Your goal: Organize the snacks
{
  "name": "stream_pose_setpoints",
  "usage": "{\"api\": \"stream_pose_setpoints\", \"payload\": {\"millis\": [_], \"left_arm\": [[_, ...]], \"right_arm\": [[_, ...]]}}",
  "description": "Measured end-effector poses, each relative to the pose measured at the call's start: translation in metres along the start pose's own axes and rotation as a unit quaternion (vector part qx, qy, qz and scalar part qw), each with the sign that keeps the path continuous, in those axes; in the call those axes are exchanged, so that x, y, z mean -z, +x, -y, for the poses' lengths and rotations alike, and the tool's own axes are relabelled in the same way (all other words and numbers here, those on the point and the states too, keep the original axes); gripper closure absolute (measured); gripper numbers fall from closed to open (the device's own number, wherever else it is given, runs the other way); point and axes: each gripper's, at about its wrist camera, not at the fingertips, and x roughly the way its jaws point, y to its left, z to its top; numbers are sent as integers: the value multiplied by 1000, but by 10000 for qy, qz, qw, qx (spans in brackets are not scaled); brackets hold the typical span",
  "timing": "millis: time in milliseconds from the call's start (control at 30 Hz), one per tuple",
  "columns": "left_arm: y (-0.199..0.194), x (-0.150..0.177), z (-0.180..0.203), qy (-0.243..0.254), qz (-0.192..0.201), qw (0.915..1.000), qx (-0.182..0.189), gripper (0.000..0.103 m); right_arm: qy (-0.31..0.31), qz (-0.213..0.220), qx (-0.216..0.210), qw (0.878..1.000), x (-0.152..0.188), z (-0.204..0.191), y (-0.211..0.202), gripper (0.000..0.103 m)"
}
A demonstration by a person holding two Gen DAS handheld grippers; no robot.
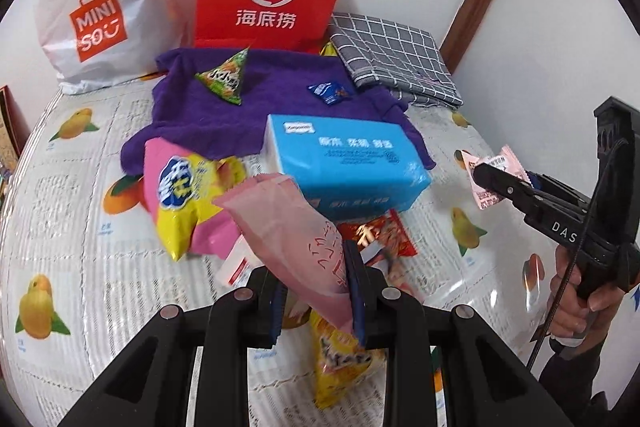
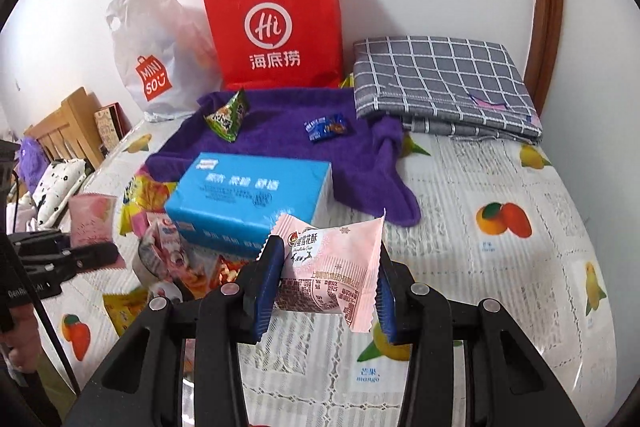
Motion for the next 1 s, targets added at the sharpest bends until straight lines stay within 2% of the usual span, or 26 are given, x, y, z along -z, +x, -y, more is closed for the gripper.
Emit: {"api": "stream_pose_setpoints", "payload": {"millis": [333,1000], "left_arm": [[5,-27,14,45,11,10000,77,78],[16,-82,17,-28,74,9999,76,78]], "right_arm": [[-206,206,-98,9995,-35,-16,-3,61],[-282,253,-343,9987,-93,-24,20,61]]}}
